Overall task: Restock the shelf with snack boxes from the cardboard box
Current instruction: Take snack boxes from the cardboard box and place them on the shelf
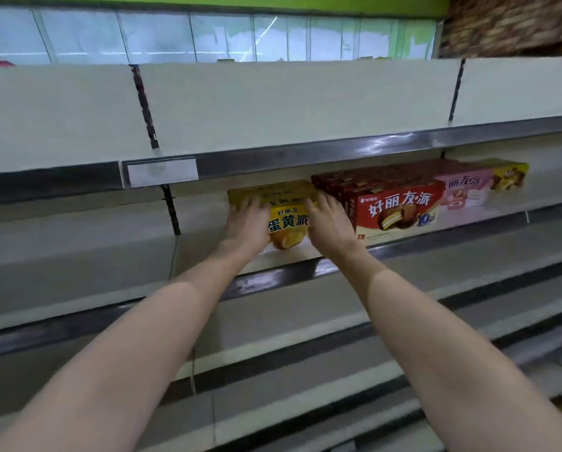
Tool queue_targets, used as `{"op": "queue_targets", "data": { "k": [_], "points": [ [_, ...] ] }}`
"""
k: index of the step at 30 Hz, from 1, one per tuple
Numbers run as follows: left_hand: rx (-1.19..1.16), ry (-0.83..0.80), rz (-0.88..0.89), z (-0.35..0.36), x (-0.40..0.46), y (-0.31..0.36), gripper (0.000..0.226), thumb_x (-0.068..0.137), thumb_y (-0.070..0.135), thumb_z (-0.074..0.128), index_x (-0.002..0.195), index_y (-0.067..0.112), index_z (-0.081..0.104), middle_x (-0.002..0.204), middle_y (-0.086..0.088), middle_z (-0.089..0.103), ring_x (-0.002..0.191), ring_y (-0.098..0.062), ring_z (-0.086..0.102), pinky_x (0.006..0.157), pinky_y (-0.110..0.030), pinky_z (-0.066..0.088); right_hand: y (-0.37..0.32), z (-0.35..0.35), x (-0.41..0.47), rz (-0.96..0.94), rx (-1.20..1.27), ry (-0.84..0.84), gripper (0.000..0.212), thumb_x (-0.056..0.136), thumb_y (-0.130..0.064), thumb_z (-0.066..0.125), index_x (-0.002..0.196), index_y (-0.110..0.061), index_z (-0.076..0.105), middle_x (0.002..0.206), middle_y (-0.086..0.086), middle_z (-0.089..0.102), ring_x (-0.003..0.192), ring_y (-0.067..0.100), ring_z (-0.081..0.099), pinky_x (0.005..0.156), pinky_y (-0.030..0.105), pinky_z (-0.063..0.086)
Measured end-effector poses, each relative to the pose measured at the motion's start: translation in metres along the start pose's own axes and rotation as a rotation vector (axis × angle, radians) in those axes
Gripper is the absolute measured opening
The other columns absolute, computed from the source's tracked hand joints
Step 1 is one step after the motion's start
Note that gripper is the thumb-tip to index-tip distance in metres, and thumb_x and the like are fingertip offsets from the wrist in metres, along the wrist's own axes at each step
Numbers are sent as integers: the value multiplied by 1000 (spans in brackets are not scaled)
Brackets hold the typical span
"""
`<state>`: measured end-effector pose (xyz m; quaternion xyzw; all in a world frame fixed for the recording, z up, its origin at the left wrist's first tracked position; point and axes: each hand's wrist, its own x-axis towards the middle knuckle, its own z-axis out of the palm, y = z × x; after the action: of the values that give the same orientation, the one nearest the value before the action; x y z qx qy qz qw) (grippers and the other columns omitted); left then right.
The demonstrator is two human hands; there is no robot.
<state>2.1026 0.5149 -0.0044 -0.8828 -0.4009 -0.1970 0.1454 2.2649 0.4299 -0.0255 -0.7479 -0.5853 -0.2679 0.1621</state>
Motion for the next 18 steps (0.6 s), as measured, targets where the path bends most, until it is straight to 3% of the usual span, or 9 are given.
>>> {"op": "queue_targets", "data": {
  "k": [3, 7, 10, 13, 15, 18],
  "points": [
    [-49, 62, 68, -9, -12, 9, 41, 85, 9, 59, 126, 15, 57, 135, -11, 49, 128, -32, 42, 106, -46, 37, 4, -6, -16, 11, 43, -35, 53, 83, -6, 64, 133, -10, 48, 130, 17, 50, 118, 36, 47, 96, 43, 42],
    [-116, 59, 191, -18, -30, 28, 34, 89, 15, 58, 123, 13, 60, 124, -11, 57, 116, -33, 54, 90, -40, 45, 6, -16, -51, 71, 96, -30, 45, 84, -6, 63, 127, -9, 53, 120, 15, 54, 108, 37, 51, 89, 44, 43],
    [-247, -7, 275, -11, -50, 53, 36, 90, 16, 56, 126, 14, 60, 120, -12, 62, 110, -34, 59, 83, -40, 50, 2, -23, -96, 177, 137, 9, 39, 83, -3, 62, 121, -5, 55, 116, 18, 55, 105, 40, 52, 86, 45, 43],
    [-313, -147, 334, -5, -83, 81, 13, 89, 20, 55, 100, 22, 62, 102, -5, 64, 93, -29, 61, 72, -35, 50, -4, -28, -151, 310, 160, -29, 36, 86, -4, 60, 122, -4, 55, 122, 18, 55, 111, 39, 50, 89, 45, 44],
    [-393, -222, 415, 5, -108, 96, 5, 86, 14, 55, 89, 18, 57, 97, -9, 63, 91, -31, 61, 74, -39, 51, -5, -30, -192, 363, 115, -88, 35, 88, -6, 59, 123, -6, 55, 121, 16, 55, 112, 36, 50, 91, 46, 45],
    [-491, -326, 504, 19, -157, 116, 10, 87, 14, 55, 95, 12, 61, 99, -14, 63, 93, -33, 62, 77, -40, 52, -11, -41, -263, 489, 98, -129, 31, 89, -5, 56, 120, -5, 57, 118, 15, 55, 111, 37, 50, 89, 46, 45]
  ]
}}
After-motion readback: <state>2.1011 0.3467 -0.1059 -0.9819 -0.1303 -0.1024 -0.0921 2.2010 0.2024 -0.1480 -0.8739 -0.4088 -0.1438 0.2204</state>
